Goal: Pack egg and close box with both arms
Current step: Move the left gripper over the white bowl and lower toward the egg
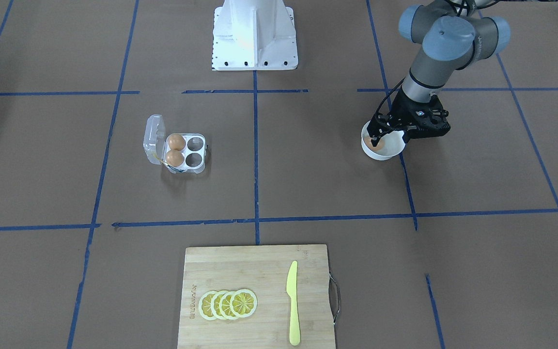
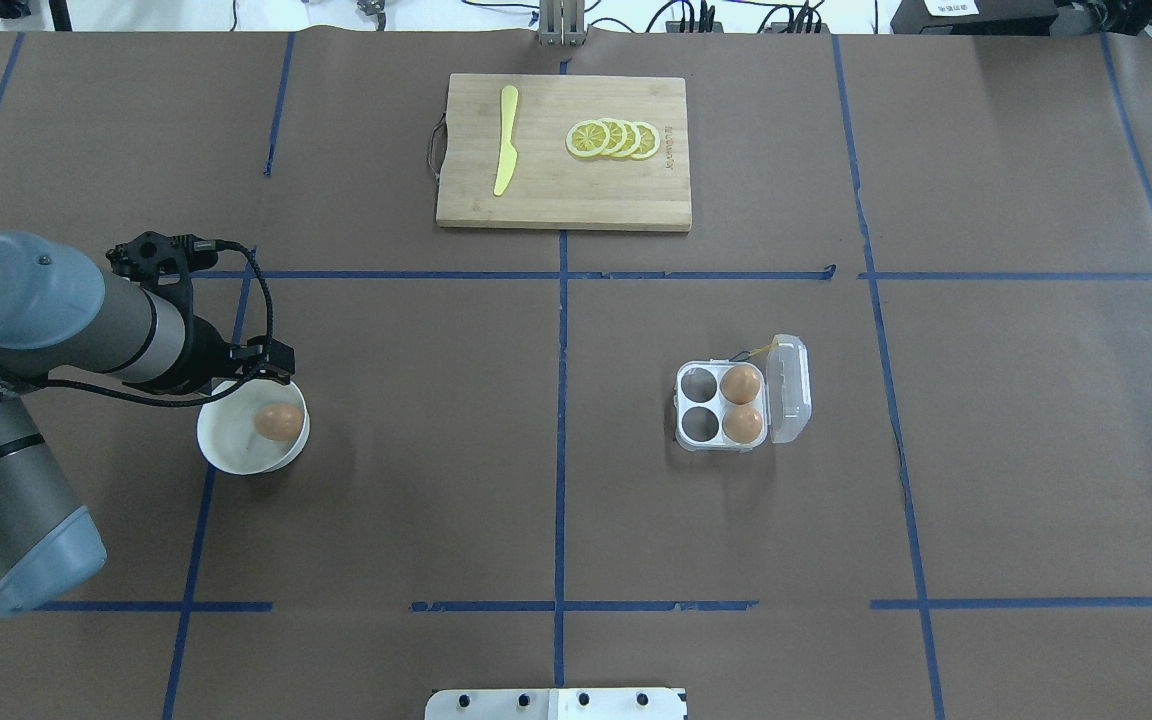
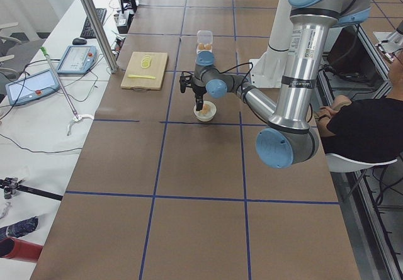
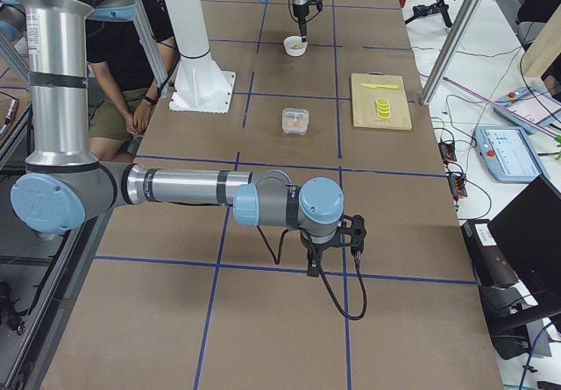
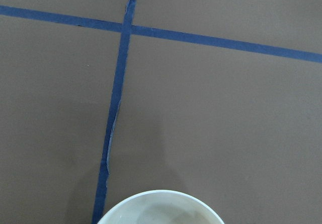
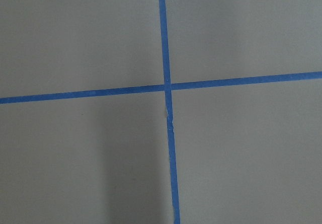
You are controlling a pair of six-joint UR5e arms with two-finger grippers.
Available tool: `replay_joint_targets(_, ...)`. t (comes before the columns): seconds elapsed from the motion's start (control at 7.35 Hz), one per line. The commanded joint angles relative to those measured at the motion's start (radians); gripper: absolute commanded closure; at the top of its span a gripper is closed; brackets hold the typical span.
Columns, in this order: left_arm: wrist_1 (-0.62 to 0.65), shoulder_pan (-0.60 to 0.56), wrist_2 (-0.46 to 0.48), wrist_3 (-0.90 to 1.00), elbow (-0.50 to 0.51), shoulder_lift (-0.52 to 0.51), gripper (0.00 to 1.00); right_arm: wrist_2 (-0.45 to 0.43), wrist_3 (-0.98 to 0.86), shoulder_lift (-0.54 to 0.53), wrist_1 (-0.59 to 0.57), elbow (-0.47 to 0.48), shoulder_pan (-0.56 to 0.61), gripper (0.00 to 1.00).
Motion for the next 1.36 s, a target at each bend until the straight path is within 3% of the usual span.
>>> replay_joint_targets(0.0, 0.000, 0.029, 0.002, 0.000, 0.025, 0.000, 0.09, 0.000, -0.001, 0.000, 0.001, -0.004, 0.000, 0.00)
replay_joint_targets(1.22, -0.002, 0.063, 0.007, 0.003, 0.055, -0.002, 0.09, 0.000, -0.003, -0.002, 0.001, -0.008, 0.000, 0.00)
